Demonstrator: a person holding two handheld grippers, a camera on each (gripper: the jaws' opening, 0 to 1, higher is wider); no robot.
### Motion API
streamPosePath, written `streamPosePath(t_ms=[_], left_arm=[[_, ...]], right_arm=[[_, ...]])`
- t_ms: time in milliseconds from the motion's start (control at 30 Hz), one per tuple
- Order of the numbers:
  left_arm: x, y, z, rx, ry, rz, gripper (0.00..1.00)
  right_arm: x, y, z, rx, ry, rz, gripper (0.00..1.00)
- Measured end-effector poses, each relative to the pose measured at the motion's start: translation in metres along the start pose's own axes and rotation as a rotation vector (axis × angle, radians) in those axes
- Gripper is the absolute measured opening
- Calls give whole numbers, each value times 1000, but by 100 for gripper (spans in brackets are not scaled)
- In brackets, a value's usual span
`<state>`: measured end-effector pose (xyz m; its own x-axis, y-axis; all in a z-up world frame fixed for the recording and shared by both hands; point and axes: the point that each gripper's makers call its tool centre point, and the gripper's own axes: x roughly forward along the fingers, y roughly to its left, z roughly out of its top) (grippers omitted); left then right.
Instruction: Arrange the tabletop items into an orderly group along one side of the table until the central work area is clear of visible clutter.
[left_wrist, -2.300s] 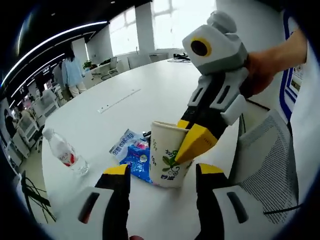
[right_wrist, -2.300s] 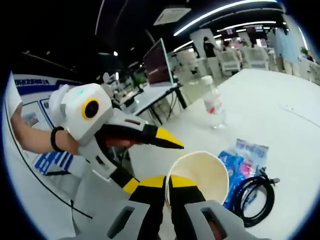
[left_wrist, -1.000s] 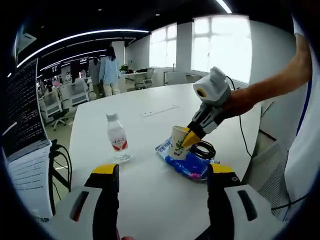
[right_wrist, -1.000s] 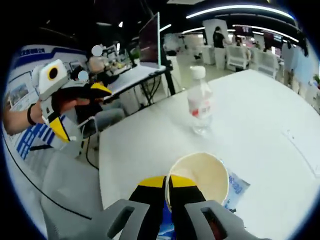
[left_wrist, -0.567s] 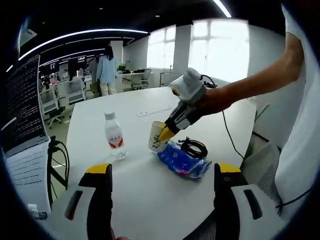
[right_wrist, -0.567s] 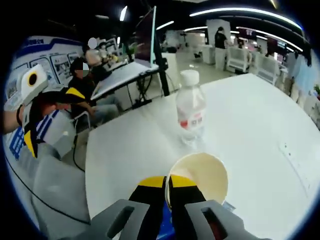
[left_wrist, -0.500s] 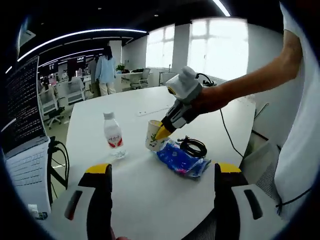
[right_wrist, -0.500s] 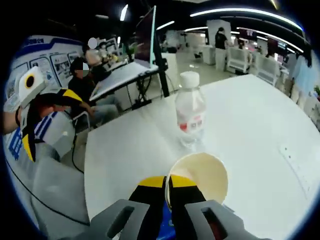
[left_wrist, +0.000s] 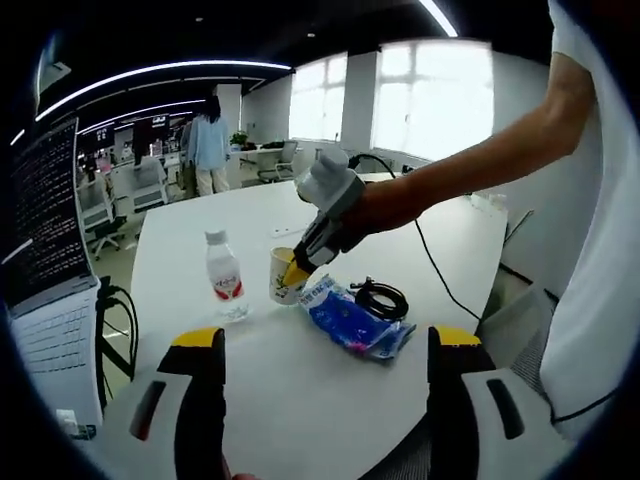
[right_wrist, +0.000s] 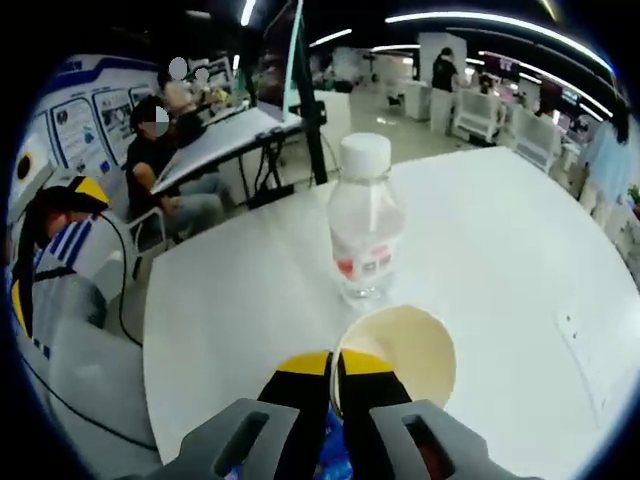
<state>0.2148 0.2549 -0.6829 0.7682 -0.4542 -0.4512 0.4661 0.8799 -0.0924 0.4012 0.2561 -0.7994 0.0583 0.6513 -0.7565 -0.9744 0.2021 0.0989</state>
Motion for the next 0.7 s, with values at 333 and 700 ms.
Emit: streamPosePath(t_ms=[333,700], left_arm=[[-3,-1,6,-9,-13,7,83],[8,-1,10,-8,-7,5,83]], right_arm=[[25,-15,-8,-50,81,-18,0],[48,-21,-1,-87,118,-37,0]])
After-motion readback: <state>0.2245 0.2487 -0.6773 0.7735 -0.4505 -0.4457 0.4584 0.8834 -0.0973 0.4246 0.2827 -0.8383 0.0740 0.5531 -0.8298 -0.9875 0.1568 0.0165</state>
